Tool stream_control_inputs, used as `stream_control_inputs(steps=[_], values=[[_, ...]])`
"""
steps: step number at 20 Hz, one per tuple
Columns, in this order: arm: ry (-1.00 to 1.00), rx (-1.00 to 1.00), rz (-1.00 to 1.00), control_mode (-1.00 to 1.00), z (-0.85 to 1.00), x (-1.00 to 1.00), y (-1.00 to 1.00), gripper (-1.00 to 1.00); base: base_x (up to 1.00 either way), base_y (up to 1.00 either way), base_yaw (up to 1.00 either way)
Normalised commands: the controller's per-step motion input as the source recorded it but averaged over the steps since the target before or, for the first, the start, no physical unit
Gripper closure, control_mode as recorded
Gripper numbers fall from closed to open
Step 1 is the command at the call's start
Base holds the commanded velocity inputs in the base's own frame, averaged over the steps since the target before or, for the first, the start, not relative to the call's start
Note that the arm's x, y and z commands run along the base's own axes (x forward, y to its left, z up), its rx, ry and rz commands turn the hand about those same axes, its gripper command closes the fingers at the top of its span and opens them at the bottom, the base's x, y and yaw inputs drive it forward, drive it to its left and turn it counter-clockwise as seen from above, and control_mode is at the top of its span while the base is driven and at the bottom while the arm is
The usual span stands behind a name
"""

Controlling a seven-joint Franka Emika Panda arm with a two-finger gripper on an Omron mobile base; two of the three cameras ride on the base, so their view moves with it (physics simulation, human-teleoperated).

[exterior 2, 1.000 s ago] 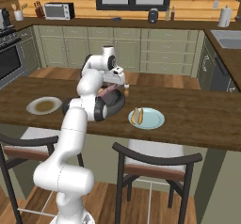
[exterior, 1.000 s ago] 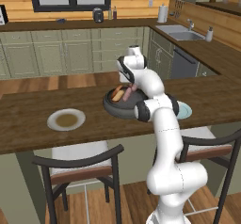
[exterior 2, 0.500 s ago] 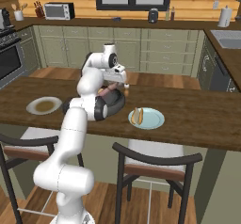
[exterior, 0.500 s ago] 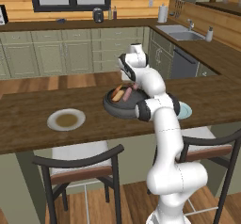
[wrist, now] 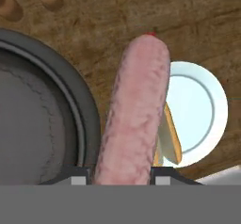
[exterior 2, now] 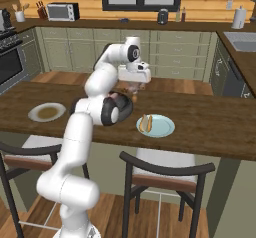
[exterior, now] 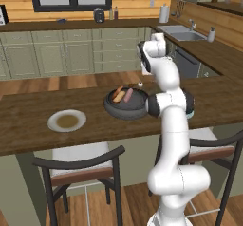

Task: Place one bun and one sausage from the bowl on each plate.

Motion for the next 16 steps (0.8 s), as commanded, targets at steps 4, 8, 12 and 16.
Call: stream_control_inputs(steps=[4, 8, 12, 16], values=[[-0.02, 0.00, 0.10, -1.00, -0.27, -1.00, -0.89, 1.00, 0.00, 0.00, 0.00], [-0.15, 0.00, 0.14, -1.00, -0.66, -0.90, -0.61, 1.00, 0.00, 0.00, 0.00], [-0.22, 0.00, 0.19, -1.00, -0.62, -0.46, -0.51, 1.00, 0.00, 0.00, 0.00], [-0.20, 0.04, 0.18, -1.00, -0.52, 0.00, -0.36, 1.00, 0.00, 0.00, 0.00]])
